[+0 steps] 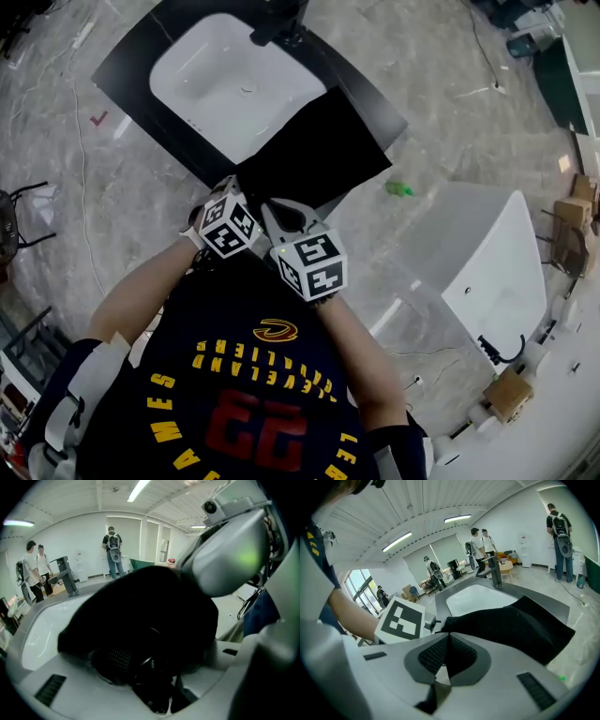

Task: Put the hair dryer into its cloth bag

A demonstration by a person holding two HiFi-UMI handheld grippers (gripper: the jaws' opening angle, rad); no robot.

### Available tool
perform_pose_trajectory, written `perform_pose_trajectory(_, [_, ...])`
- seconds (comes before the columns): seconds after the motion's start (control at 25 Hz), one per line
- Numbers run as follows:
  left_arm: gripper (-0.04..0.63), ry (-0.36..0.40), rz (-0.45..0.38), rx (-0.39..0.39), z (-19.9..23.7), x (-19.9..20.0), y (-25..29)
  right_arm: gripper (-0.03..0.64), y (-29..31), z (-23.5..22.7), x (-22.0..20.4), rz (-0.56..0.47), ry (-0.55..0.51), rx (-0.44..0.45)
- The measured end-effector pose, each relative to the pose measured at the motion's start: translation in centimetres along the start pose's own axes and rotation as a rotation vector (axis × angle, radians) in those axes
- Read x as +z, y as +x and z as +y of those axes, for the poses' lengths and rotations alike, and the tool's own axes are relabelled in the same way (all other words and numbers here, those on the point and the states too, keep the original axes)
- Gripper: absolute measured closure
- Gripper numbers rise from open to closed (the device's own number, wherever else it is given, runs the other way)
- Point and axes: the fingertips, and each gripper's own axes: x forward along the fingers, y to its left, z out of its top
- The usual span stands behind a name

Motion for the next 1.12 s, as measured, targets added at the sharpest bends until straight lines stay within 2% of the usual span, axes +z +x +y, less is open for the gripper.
perform_pose_trajectory(0.28, [0.385,0.05,-0.029,-0.028,-0.1,2.0,2.4,0.604,-1.0,-0.7,1.2,-0.059,0.05,-0.013])
perform_pose_trajectory(0.64, [0.383,0.121,-0.038,-0.026,-0.4,2.6,3.7,0.604,-1.6,-1.0,1.1,-0.065,0.056,-0.03])
perform_pose_trajectory(0.92, [0.371,0.126,-0.068,-0.043,-0.9,1.9,1.6,0.604,-1.7,-1.1,1.0,-0.07,0.066,-0.036])
perform_pose_trajectory(1.12, [0.371,0.084,-0.062,-0.056,-1.3,-0.3,-1.2,0.604,-1.7,-1.2,0.5,-0.068,0.077,-0.039])
